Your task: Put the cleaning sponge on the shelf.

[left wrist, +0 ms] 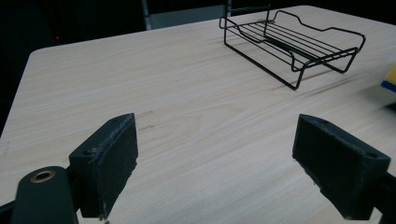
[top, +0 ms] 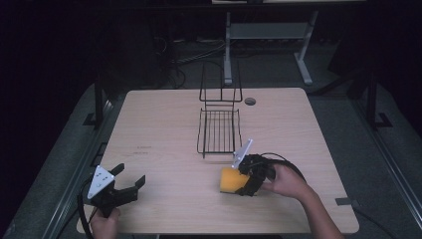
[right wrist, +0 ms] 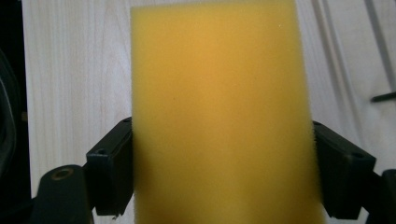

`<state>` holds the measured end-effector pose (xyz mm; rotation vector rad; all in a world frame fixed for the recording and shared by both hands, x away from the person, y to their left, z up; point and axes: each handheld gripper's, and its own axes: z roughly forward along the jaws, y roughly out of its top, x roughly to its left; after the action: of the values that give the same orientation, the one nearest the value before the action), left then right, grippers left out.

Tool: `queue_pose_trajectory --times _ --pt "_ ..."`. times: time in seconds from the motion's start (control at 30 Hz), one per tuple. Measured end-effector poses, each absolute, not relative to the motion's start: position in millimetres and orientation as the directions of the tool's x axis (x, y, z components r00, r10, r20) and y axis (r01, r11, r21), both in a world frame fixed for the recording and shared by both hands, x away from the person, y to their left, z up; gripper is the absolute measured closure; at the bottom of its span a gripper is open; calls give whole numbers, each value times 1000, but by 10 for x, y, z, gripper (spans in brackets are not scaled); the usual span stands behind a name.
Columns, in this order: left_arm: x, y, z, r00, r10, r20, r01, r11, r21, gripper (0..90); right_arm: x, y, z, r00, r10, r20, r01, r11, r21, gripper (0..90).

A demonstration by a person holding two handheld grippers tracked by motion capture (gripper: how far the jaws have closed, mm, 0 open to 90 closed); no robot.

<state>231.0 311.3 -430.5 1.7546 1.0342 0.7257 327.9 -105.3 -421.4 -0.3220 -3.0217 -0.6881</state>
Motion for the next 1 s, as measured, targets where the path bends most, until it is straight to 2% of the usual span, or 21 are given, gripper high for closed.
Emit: queue_pose_trajectory --times 1.0 --pt "2371 3082 -4314 484 875 30 325 -211 922 134 3543 -908 -3964 -979 188 76 202 874 442 200"
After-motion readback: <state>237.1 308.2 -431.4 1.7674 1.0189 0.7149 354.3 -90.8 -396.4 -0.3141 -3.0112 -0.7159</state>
